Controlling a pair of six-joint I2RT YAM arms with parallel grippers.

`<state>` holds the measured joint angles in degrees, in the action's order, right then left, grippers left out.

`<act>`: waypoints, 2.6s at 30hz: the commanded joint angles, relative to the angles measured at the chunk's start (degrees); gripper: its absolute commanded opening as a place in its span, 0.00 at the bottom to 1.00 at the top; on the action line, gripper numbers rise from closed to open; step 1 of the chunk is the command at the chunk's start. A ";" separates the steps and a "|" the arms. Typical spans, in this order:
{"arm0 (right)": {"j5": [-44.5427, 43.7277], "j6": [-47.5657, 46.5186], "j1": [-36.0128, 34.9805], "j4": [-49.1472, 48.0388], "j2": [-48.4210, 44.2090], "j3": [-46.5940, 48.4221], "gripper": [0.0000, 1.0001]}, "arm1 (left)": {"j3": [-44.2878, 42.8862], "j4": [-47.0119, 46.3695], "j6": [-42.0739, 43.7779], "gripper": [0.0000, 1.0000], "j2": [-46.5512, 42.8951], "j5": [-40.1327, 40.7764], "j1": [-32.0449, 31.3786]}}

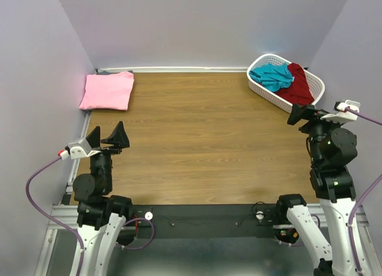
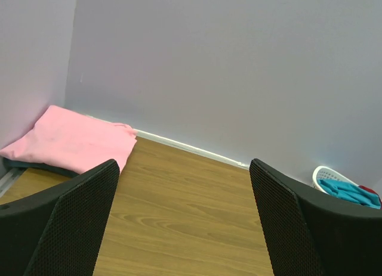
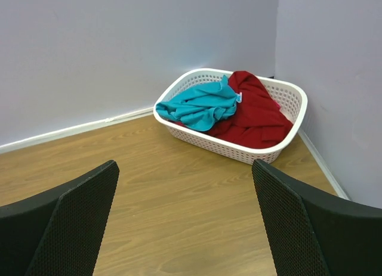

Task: Fold and stack the t-shirts
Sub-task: Grab the tshirt from the pile, then move the tshirt to the center of the board

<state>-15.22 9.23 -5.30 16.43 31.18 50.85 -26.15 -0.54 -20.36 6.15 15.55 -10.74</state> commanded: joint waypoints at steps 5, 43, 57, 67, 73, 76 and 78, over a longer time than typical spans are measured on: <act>5.55 2.53 -0.41 -5.26 7.57 -2.42 1.00 | 0.75 -1.13 0.85 0.98 -0.44 0.53 -0.16; 7.67 7.74 10.57 -9.57 89.85 46.88 0.18 | 1.45 -1.93 0.85 0.96 -0.62 -1.66 -0.24; 21.89 -4.04 1.71 -7.73 62.09 45.13 0.00 | 1.28 -2.01 0.85 0.95 -1.41 -2.72 -0.24; 35.87 2.09 -21.75 -3.24 51.87 36.88 0.01 | 1.45 -2.80 0.94 0.95 -1.14 -4.82 -0.33; 45.44 8.08 -34.50 -2.20 59.51 27.56 0.62 | 1.89 -3.86 1.02 0.95 0.26 -8.16 -0.33; 47.93 7.64 -35.31 0.36 60.93 25.89 1.00 | 1.81 -3.77 0.59 0.95 2.10 -10.27 -0.33; 42.93 7.03 -35.13 0.71 59.27 22.64 1.00 | 1.46 -3.34 -0.03 0.95 4.39 -12.55 -0.33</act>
<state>27.57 15.59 -40.99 13.74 93.65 76.27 -25.26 -3.36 -19.94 7.64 8.03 -10.74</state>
